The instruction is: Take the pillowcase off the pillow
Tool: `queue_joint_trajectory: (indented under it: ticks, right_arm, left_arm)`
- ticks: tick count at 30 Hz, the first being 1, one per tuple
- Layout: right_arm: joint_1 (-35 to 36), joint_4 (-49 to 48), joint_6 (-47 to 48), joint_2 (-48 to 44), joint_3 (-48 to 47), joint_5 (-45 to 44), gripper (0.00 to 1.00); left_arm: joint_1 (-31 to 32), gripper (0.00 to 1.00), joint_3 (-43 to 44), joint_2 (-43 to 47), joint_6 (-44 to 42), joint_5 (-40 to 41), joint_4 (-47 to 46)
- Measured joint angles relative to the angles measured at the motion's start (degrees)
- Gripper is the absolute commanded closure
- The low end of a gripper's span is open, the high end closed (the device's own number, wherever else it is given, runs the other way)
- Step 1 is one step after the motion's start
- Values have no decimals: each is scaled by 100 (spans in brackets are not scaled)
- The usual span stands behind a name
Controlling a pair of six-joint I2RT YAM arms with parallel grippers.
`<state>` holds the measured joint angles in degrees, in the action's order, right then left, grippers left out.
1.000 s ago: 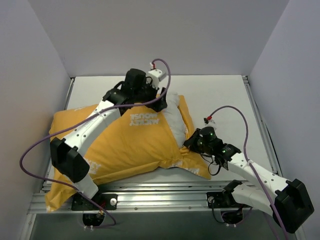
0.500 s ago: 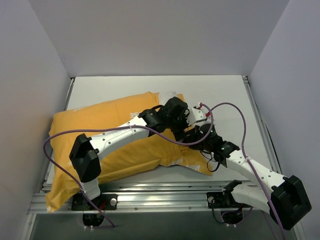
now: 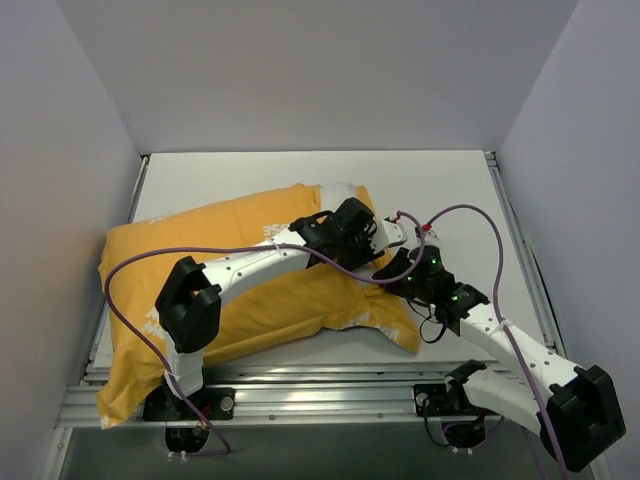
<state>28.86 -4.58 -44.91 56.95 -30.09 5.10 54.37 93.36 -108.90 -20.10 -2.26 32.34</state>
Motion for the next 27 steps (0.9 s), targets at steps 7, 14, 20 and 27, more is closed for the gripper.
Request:
queue_joint_trajectory:
  ticks: [7, 14, 20, 27]
  right_arm:
    - [-59, 313, -24, -214, -87, -221, 100]
    - [-463, 669, -197, -240, -339, -197, 100]
    - [-863, 922, -267, -345, -409, 164, 100]
    - [-1091, 660, -348, -326, -247, 723, 100]
  left_arm:
    - [-356, 98, -13, 15, 299, -614, -61]
    - [-857, 98, -238, 468, 691, -1252, -214]
    - [-1464, 98, -671, 1187, 1434, -1602, -529]
    - [-2341, 98, -1021, 1801, 2684, -2597, -1027]
